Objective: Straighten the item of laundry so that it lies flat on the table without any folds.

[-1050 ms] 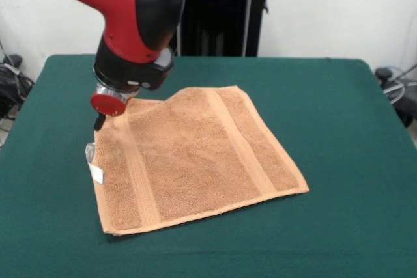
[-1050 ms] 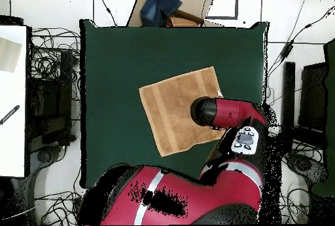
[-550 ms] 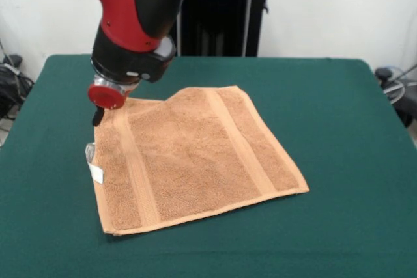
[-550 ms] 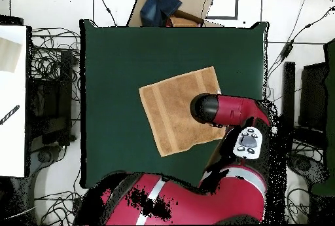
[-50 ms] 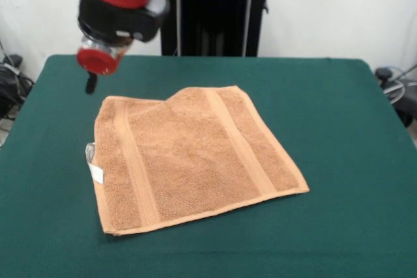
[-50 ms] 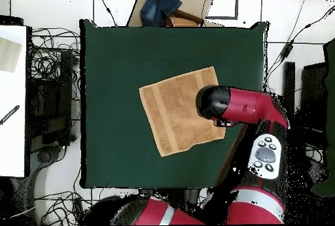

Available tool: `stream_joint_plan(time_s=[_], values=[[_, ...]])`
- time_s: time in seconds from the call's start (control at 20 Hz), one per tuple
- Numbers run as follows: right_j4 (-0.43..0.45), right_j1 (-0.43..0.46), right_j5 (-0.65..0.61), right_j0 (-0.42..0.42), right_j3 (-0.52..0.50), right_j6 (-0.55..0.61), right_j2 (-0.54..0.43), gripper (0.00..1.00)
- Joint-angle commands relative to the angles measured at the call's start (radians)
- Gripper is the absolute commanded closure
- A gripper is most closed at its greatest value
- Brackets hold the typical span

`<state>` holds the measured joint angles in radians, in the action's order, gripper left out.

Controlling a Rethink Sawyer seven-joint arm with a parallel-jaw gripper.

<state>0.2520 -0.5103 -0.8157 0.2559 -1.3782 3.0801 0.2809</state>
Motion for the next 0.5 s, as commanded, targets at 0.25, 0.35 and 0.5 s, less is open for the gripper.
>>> stream_joint_plan(time_s=[0.25,0.35,0.5], values=[[0.058,0.012,0.049,0.007,-0.079,-0.182,-0.093,0.0],[0.052,0.022,0.061,-0.005,-0.081,-0.158,-0.09,0.0],[0.044,0.027,0.058,-0.027,-0.081,-0.124,-0.083,0.0]])
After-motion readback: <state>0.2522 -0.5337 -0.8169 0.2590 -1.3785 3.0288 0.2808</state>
